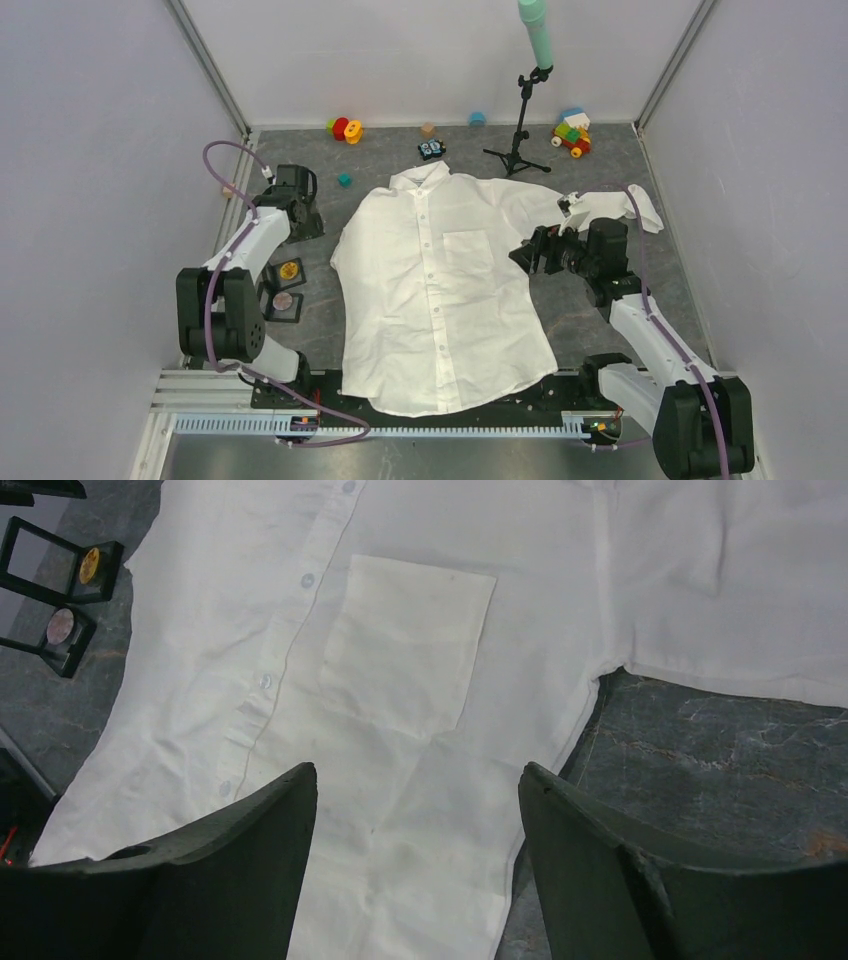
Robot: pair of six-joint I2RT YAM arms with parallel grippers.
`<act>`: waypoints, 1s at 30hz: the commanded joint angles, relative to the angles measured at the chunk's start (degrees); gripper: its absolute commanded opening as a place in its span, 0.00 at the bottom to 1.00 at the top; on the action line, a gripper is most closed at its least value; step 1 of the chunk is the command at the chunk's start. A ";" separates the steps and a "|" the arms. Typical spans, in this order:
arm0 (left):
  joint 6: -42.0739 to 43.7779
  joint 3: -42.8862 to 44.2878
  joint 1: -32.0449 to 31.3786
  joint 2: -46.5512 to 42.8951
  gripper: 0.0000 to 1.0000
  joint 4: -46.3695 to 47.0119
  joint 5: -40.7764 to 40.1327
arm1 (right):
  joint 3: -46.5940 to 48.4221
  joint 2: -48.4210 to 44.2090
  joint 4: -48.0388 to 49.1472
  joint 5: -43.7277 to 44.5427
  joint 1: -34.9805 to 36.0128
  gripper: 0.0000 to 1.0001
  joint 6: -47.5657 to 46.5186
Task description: Pin the brooch onto the clothing
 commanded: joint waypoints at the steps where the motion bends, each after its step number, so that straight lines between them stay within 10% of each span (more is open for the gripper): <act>1: 4.48 1.38 0.56 2.14 0.78 0.15 -2.86 | -1.80 -1.95 -0.88 -0.62 0.05 0.78 -1.72; 30: 1.79 -5.43 4.97 4.99 0.70 -3.32 0.38 | -5.16 -3.55 -0.88 -0.72 0.04 0.78 1.14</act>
